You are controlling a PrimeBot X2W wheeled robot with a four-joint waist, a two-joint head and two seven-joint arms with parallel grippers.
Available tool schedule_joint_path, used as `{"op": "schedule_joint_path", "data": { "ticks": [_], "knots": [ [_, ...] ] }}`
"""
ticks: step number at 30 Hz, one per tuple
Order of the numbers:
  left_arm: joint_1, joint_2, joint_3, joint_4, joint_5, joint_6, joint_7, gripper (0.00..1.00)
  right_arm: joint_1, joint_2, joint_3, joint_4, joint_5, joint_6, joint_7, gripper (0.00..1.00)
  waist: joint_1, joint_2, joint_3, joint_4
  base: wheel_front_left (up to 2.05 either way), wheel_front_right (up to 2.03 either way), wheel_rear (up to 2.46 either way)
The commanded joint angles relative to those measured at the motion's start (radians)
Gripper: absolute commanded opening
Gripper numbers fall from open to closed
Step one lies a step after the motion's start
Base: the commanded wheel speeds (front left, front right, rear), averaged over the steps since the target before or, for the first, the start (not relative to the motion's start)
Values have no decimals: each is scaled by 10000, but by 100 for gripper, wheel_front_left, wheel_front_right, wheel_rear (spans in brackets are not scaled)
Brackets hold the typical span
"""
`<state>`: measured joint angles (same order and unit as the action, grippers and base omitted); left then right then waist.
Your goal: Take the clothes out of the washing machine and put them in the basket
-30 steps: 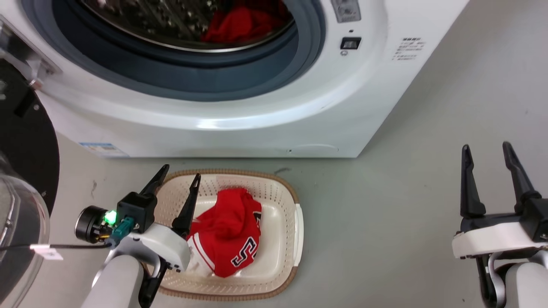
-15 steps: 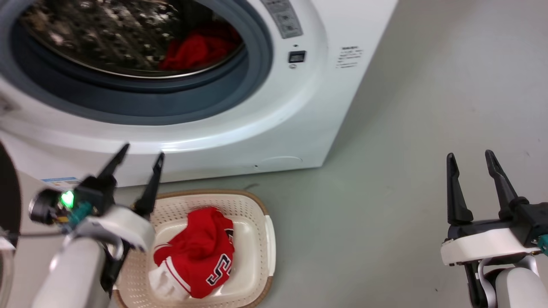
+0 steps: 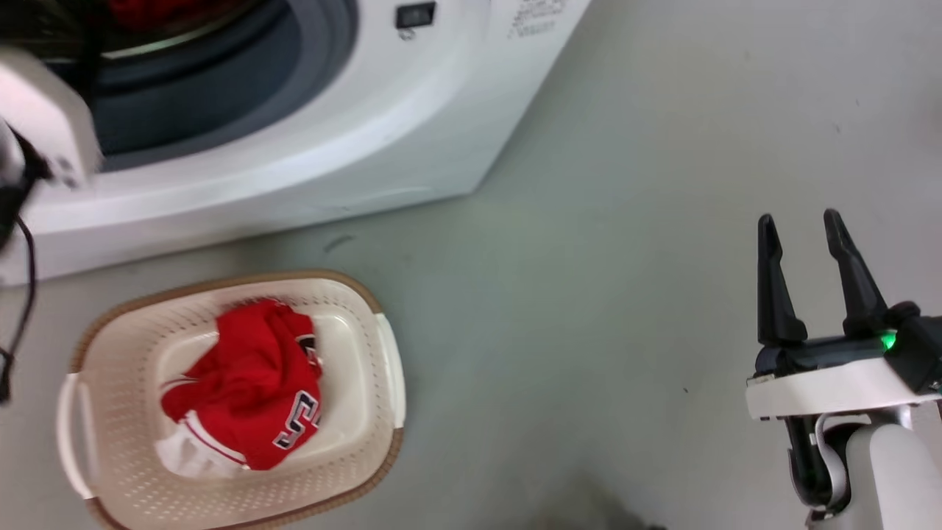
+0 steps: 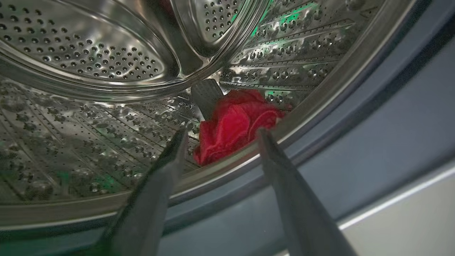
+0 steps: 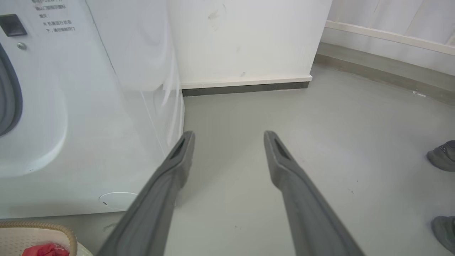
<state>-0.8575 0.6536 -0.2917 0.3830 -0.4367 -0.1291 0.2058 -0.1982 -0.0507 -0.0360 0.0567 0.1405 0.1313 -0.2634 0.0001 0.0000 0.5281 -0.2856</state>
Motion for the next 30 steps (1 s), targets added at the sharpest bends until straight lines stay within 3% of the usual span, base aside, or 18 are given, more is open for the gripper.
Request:
{"op": "schedule_joint_path", "data": {
  "ticks": [1, 9, 16, 28, 29, 30],
  "knots": [
    [-709, 204, -177, 107, -129, -9, 526, 100, -266, 9, 68, -151, 127, -9, -21, 100, -1, 0, 1035, -736, 0, 0, 0],
    [-4317, 507, -809, 1371, -934, -8, 3282, 100, -726, 13, 342, -539, 696, -9, -22, 100, -1, 0, 2577, -1344, 0, 0, 0],
    [-6314, 542, -849, 2906, -979, 181, 4978, 100, -797, 9, 892, -748, 1017, -9, -21, 100, -1, 0, 3323, -1876, 0, 0, 0],
    [-7337, 367, -2017, 4550, -451, 31, 6008, 100, -505, 9, 908, -878, 1231, -10, -20, 100, -1, 0, 3655, -1989, 0, 0, 0],
    [-7346, 327, -2064, 4649, -509, 17, 6056, 43, -508, 10, 895, -887, 1231, -9, -22, 100, -1, 0, 3672, -1980, 0, 0, 0],
    [-7377, 291, -2096, 4713, -551, 8, 6026, 0, -510, 9, 883, -891, 1240, -10, -22, 100, -1, 0, 3687, -1973, 0, 0, 0]
  ]
}}
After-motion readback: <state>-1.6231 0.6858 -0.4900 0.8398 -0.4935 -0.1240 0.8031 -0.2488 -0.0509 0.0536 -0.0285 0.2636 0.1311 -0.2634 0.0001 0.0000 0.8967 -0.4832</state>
